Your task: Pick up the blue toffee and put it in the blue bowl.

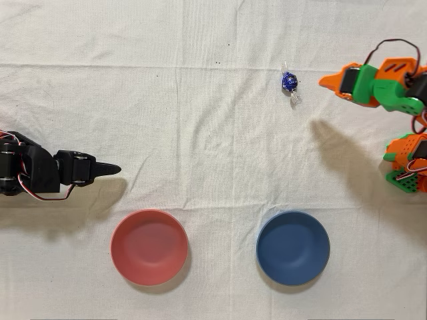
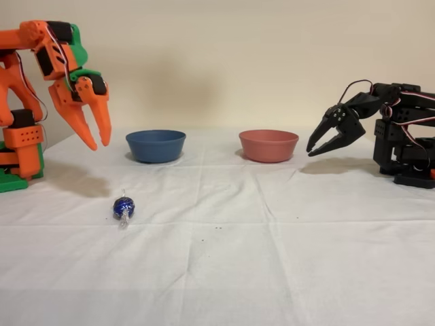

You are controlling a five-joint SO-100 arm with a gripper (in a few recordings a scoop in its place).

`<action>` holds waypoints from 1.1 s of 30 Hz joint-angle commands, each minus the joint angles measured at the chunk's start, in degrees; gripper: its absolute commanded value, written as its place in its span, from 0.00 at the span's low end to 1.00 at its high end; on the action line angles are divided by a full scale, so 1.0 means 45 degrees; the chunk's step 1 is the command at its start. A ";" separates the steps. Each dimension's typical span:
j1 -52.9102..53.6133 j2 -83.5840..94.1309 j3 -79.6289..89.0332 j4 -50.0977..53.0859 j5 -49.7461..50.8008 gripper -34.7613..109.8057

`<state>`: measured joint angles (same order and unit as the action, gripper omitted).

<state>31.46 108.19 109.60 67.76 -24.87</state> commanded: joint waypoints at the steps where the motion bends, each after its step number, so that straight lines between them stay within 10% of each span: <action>1: 0.0215 -0.0059 -0.0918 -0.0059 -0.0176 0.42; 33: 0.0645 -0.3926 -0.2715 -0.0469 -0.1543 0.52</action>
<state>33.49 90.44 101.51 66.53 -30.67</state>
